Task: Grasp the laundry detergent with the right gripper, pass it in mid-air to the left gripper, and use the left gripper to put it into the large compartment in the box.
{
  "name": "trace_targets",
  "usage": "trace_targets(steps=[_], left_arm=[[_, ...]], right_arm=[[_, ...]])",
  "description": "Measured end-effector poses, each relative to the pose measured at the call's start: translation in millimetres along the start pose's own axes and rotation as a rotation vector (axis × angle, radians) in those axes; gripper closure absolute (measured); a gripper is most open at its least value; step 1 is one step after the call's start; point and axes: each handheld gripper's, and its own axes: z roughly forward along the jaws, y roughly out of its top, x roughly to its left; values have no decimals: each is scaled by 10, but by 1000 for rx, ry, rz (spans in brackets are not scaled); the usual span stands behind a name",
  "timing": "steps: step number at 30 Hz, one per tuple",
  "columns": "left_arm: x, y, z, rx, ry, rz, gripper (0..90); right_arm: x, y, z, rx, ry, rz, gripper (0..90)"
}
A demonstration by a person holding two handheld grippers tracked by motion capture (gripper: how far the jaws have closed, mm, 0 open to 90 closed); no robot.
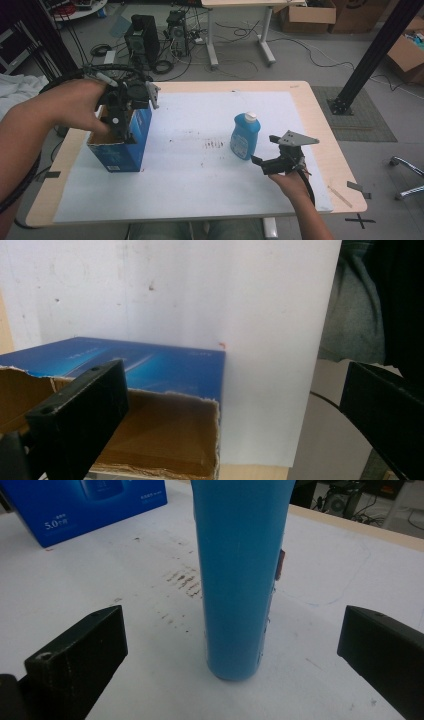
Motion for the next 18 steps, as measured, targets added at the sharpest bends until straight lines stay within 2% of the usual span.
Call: trace_targets(steps=[9,18], left_arm=[[-6,-42,16,-5,0,-7,1],[-20,-57,19,-2,0,-10,1]], right_arm=[[-42,-37,305,12,-5,-9,0],[-69,-75,482,16,-5,3,0]])
